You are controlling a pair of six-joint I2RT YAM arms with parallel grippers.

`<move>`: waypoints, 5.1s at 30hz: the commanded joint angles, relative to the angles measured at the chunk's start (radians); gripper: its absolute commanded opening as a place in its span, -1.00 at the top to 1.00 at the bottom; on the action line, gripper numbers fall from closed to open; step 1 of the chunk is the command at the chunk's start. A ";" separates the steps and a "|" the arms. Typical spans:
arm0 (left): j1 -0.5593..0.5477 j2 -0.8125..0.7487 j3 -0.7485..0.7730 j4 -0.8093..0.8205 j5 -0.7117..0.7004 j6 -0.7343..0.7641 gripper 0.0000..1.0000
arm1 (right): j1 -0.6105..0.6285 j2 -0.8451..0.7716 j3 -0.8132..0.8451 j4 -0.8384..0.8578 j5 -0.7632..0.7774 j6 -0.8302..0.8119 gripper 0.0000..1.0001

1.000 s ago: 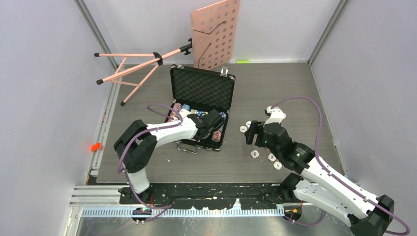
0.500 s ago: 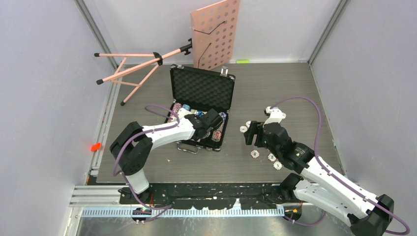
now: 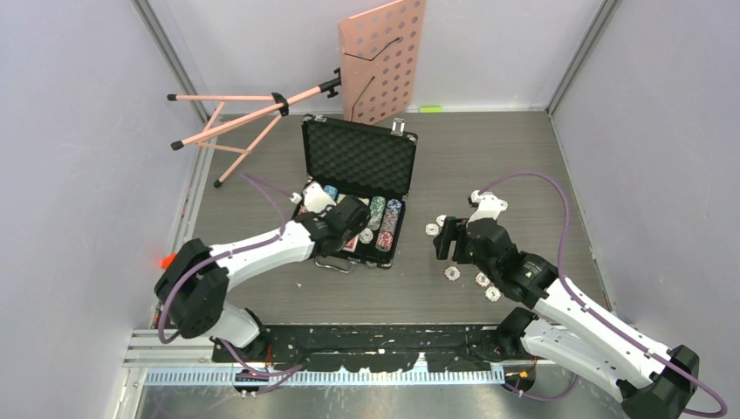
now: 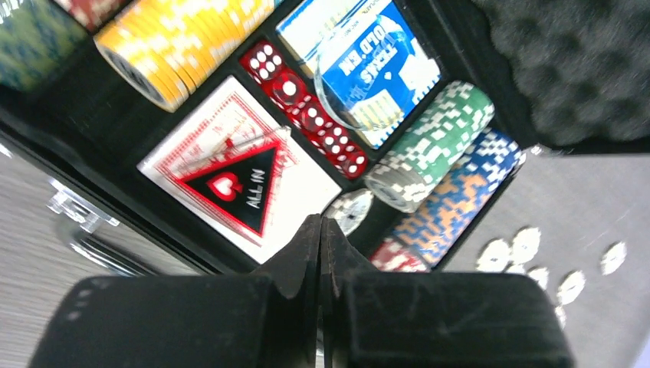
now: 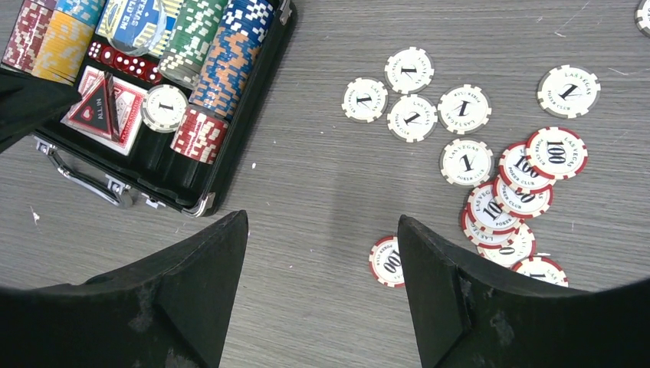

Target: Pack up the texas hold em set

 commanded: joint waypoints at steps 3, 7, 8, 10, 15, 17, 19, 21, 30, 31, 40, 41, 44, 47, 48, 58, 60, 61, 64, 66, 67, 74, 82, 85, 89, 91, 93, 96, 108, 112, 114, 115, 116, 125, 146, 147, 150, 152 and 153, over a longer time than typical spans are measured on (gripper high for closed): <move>0.088 -0.089 -0.092 0.205 0.270 0.472 1.00 | -0.002 -0.010 0.025 0.004 0.000 0.015 -0.54; 0.098 -0.040 -0.090 0.288 0.475 0.582 1.00 | -0.002 -0.011 0.018 0.005 -0.003 0.019 -0.55; 0.099 -0.017 -0.075 0.302 0.520 0.616 1.00 | -0.002 -0.011 0.017 0.004 -0.002 0.020 -0.54; 0.100 0.035 -0.029 0.292 0.589 0.682 1.00 | -0.002 -0.012 0.016 0.003 -0.006 0.023 -0.55; 0.100 0.134 0.075 0.198 0.635 0.746 1.00 | -0.002 -0.022 0.014 0.000 -0.010 0.028 -0.54; 0.100 0.149 0.087 0.169 0.606 0.743 1.00 | -0.002 -0.025 0.015 -0.004 -0.008 0.028 -0.54; 0.100 0.155 0.090 0.159 0.572 0.743 1.00 | -0.002 -0.027 0.015 -0.006 -0.005 0.027 -0.54; 0.097 0.158 0.094 0.145 0.558 0.746 1.00 | -0.003 -0.027 0.014 -0.007 -0.003 0.025 -0.54; 0.034 0.134 0.121 0.011 0.353 0.794 1.00 | -0.002 -0.010 0.014 0.001 -0.005 0.022 -0.55; 0.033 0.131 0.113 0.015 0.346 0.794 1.00 | -0.002 -0.009 0.012 0.003 -0.006 0.023 -0.55; -0.007 0.153 0.096 0.017 0.228 0.805 1.00 | -0.002 -0.014 0.005 0.004 -0.006 0.028 -0.55; -0.012 0.159 0.095 0.020 0.212 0.808 1.00 | -0.002 -0.015 0.004 0.004 -0.006 0.029 -0.55; -0.014 0.192 0.094 0.031 0.203 0.815 1.00 | -0.002 -0.012 0.004 0.004 -0.006 0.031 -0.54; -0.014 0.214 0.091 0.042 0.216 0.814 1.00 | -0.002 -0.016 0.002 0.003 -0.006 0.033 -0.54; -0.015 0.220 0.090 0.047 0.220 0.813 1.00 | -0.002 -0.016 0.001 0.003 -0.005 0.033 -0.54; -0.015 0.233 0.036 0.130 0.182 0.808 1.00 | -0.002 -0.014 -0.001 0.005 -0.004 0.036 -0.55; -0.017 0.227 -0.007 0.212 0.170 0.828 1.00 | -0.003 -0.014 -0.001 0.005 -0.006 0.036 -0.54; -0.017 0.226 -0.021 0.248 0.162 0.840 1.00 | -0.002 -0.013 -0.001 0.005 -0.006 0.037 -0.54; -0.019 0.237 -0.030 0.277 0.126 0.866 1.00 | -0.002 -0.015 0.000 0.005 -0.007 0.036 -0.54; -0.025 0.236 -0.038 0.300 0.107 0.885 1.00 | -0.002 -0.014 0.001 0.005 -0.009 0.036 -0.54; -0.029 0.230 -0.044 0.313 0.099 0.897 1.00 | -0.002 -0.015 0.001 0.005 -0.008 0.035 -0.54; -0.040 0.184 -0.071 0.371 0.055 0.951 1.00 | -0.004 -0.007 0.003 0.003 -0.007 0.035 -0.54; -0.040 0.174 -0.077 0.436 0.077 1.013 1.00 | -0.003 -0.009 0.003 0.004 -0.015 0.036 -0.54; -0.040 0.172 -0.071 0.455 0.103 1.042 1.00 | -0.003 -0.014 0.002 0.002 -0.017 0.036 -0.54; -0.040 0.179 -0.046 0.456 0.133 1.082 1.00 | -0.004 -0.012 0.000 0.004 -0.018 0.036 -0.54; -0.040 0.193 -0.026 0.442 0.136 1.094 1.00 | -0.004 -0.009 0.001 0.004 -0.023 0.036 -0.54; -0.040 0.195 -0.014 0.439 0.144 1.105 1.00 | -0.004 -0.004 0.002 0.004 -0.024 0.035 -0.54; -0.040 0.190 -0.008 0.444 0.154 1.119 1.00 | -0.004 -0.002 0.002 0.004 -0.025 0.034 -0.54; -0.040 0.140 0.010 0.446 0.233 1.183 1.00 | -0.004 0.011 0.005 0.008 -0.029 0.031 -0.54; -0.040 0.128 0.007 0.453 0.246 1.204 1.00 | -0.006 0.014 0.005 0.010 -0.033 0.032 -0.55; -0.040 0.122 0.005 0.456 0.240 1.215 1.00 | -0.005 0.017 0.005 0.010 -0.035 0.033 -0.54; -0.040 0.120 0.006 0.456 0.236 1.218 1.00 | -0.005 0.019 0.006 0.010 -0.036 0.032 -0.54; -0.040 0.118 0.008 0.455 0.233 1.222 1.00 | -0.005 0.018 0.006 0.011 -0.037 0.031 -0.54; -0.038 0.109 0.024 0.447 0.203 1.258 1.00 | -0.009 0.022 0.006 0.010 -0.042 0.031 -0.55; -0.021 0.106 0.035 0.390 0.258 1.236 1.00 | -0.011 0.015 0.002 0.010 -0.049 0.031 -0.55; -0.021 0.095 0.034 0.368 0.267 1.239 1.00 | -0.011 0.016 0.002 0.011 -0.048 0.031 -0.55; -0.021 0.073 0.020 0.314 0.291 1.243 1.00 | -0.011 0.014 0.001 0.010 -0.049 0.031 -0.55; -0.021 0.065 -0.001 0.300 0.306 1.239 1.00 | -0.011 0.015 0.000 0.010 -0.050 0.033 -0.55; -0.021 0.062 -0.017 0.300 0.318 1.238 1.00 | -0.011 0.017 0.000 0.010 -0.050 0.032 -0.55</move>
